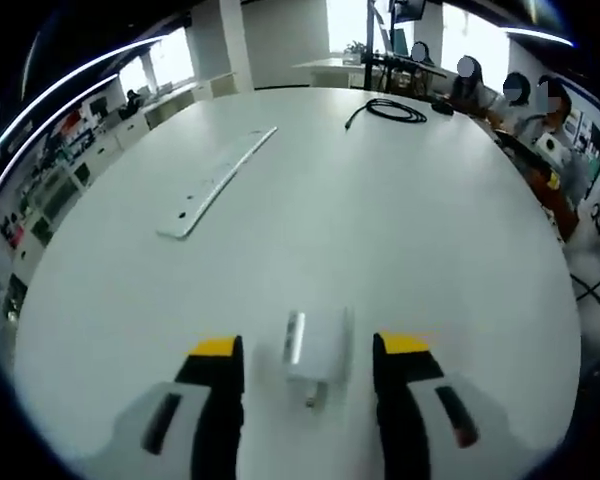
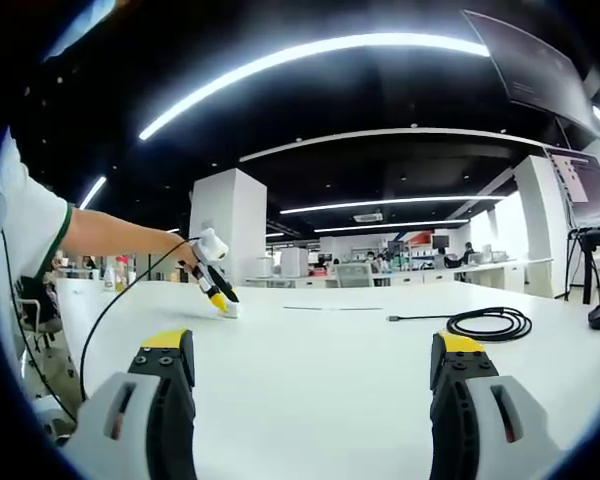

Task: Plug the desk Type‑C cable into the charger adapter.

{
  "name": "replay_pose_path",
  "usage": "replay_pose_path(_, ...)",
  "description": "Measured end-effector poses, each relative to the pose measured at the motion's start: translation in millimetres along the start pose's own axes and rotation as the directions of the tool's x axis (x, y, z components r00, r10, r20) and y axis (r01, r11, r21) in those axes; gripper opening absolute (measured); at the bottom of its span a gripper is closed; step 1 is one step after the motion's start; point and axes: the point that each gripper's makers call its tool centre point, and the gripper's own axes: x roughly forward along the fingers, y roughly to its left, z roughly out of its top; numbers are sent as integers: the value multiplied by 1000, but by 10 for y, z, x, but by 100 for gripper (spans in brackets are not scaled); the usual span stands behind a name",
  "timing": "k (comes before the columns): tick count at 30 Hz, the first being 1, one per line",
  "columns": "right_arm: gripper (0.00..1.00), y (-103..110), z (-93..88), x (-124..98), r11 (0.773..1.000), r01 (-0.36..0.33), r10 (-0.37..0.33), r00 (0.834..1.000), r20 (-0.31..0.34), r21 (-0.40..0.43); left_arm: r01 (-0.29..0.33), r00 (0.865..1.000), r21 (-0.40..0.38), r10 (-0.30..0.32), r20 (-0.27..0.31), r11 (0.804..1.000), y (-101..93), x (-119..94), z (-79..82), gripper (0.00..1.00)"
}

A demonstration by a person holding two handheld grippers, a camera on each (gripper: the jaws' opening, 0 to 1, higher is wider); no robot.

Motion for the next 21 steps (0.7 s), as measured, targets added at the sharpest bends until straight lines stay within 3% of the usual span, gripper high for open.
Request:
replay_pose_path(9, 100, -13, 29, -2, 1000, 0, 0, 1000, 7, -4, 1, 999, 11, 0, -46, 1000, -16, 31, -38, 42)
replay_pose_path(21, 100, -22, 35, -2, 1000, -1, 1, 1000, 9, 1, 16, 998, 23, -14, -62, 1000, -3, 88, 2, 33)
